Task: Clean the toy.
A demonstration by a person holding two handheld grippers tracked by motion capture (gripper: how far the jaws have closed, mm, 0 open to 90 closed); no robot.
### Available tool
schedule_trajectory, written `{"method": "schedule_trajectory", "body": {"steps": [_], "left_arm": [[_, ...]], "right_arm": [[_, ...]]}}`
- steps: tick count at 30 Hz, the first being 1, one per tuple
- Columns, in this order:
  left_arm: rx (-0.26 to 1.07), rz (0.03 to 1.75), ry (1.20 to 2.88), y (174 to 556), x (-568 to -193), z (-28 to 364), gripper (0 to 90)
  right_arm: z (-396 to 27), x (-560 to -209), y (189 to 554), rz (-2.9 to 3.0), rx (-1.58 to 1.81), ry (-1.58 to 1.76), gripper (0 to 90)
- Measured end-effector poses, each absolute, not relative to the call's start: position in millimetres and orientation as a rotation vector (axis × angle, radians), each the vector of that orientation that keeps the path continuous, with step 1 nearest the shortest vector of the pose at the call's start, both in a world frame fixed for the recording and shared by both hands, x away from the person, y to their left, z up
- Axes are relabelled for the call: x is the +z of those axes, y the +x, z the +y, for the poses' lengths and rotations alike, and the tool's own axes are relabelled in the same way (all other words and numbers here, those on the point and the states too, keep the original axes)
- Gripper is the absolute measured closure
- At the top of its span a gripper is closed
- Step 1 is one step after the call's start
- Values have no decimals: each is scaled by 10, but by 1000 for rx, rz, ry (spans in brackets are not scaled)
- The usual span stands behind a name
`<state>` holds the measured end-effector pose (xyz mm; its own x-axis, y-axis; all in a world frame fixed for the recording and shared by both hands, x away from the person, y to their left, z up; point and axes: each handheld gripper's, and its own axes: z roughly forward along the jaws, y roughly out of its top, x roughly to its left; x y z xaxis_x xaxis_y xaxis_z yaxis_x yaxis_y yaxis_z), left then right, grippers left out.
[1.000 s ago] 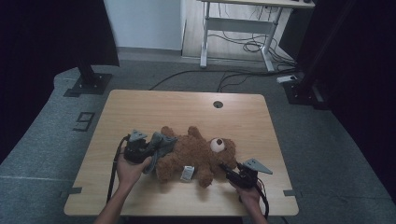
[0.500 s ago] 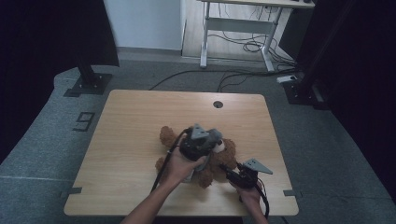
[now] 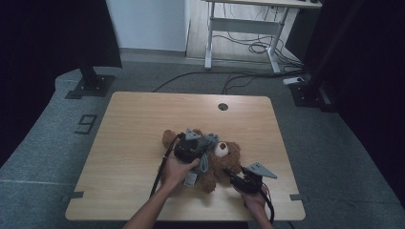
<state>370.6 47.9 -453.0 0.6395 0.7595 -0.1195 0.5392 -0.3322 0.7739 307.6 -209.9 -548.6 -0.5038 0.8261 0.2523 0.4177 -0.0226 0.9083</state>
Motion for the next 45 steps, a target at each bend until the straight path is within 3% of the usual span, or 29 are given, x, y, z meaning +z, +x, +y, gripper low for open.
{"method": "schedule_trajectory", "body": {"steps": [13,22,27,34,45], "left_arm": [[443,1165,1961,3793,-4533,1176,768],[415,1334,1970,3975,-4910,1600,769],[433,1341,1951,3933,-4838,1707,769],[472,1147,1927,3764,-4350,1364,771],[351,890,2056,3784,-4182,97,769]], "right_arm": [[-2111,-5494,3078,1891,1546,1314,508],[-2109,-5497,3081,1886,1551,1319,509],[-2114,-5500,3080,1886,1551,1316,509],[-2119,-5503,3080,1884,1552,1318,510],[-2120,-5506,3075,1883,1550,1314,510]]}}
